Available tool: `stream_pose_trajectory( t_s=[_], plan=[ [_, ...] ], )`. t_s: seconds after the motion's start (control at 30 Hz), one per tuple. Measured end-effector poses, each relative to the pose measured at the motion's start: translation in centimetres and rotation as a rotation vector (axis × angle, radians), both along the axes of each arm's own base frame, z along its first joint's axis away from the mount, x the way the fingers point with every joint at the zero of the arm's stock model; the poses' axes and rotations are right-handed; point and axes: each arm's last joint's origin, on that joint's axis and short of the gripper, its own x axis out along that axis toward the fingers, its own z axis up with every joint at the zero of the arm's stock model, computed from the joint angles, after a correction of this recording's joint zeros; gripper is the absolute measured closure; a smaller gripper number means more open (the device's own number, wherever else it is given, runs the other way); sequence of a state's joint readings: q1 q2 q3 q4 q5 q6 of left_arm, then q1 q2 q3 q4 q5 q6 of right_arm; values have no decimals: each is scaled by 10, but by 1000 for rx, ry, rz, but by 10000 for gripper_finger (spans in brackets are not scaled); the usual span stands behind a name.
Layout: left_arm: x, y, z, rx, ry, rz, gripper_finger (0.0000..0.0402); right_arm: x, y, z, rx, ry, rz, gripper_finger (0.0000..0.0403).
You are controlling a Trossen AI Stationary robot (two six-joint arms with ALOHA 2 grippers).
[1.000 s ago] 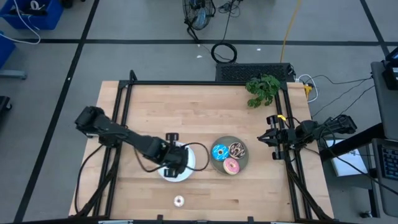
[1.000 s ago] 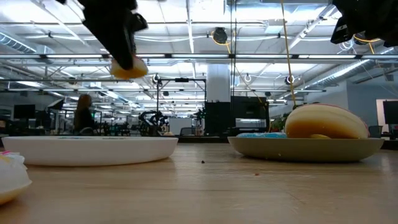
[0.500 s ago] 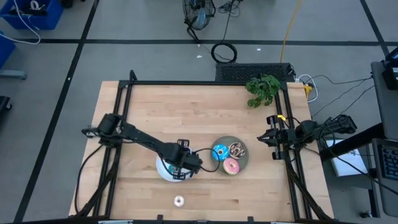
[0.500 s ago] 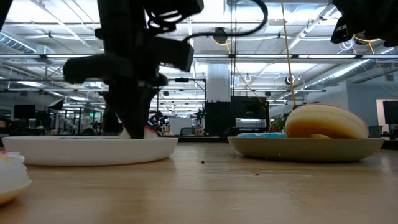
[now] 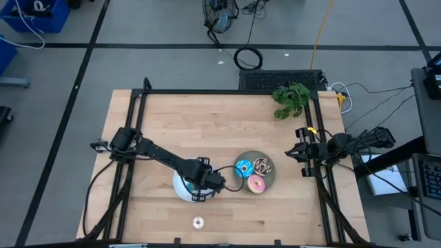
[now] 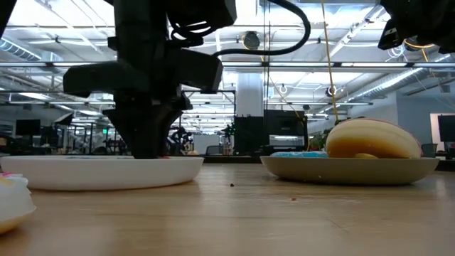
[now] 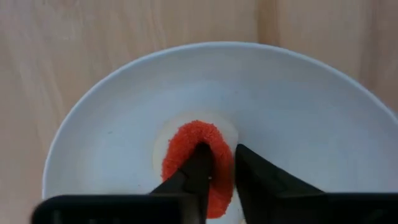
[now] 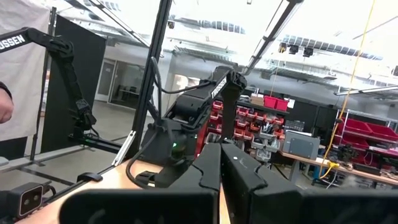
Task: Pick & Place donuts
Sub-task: Put the small orange donut into the white plate, then put the small white donut into the white plate
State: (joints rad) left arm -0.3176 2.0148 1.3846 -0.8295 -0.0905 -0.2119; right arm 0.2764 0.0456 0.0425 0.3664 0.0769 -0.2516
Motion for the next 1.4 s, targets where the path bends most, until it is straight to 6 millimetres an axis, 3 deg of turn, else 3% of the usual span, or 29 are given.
stream_pose_trajectory(
  t_s=[0.27, 0.4, 0.67, 0.9, 1.07, 1.23, 1.4],
  plan=[
    [0, 2, 5, -4, -22, 33, 217, 0, 0, 0, 0, -1, 0, 403],
    [-2, 3, 13, -7, -38, 59, 177, 0, 0, 0, -1, -1, 0, 403],
    [-11, 5, 46, -36, -112, 83, 158, 0, 0, 0, -4, -1, -1, 403],
    [-42, -1, 95, -69, -165, 110, 159, 0, 0, 0, -5, 2, -1, 403],
    [-71, -5, 132, -37, -259, 144, 197, 0, 0, 0, -5, 3, -1, 403],
    [-101, -15, 157, -15, -336, 152, 284, 1, 0, 0, -6, 6, -1, 403],
    [-125, -21, 164, 85, -335, 169, 378, 1, 0, 0, -6, 6, -1, 403]
  ],
)
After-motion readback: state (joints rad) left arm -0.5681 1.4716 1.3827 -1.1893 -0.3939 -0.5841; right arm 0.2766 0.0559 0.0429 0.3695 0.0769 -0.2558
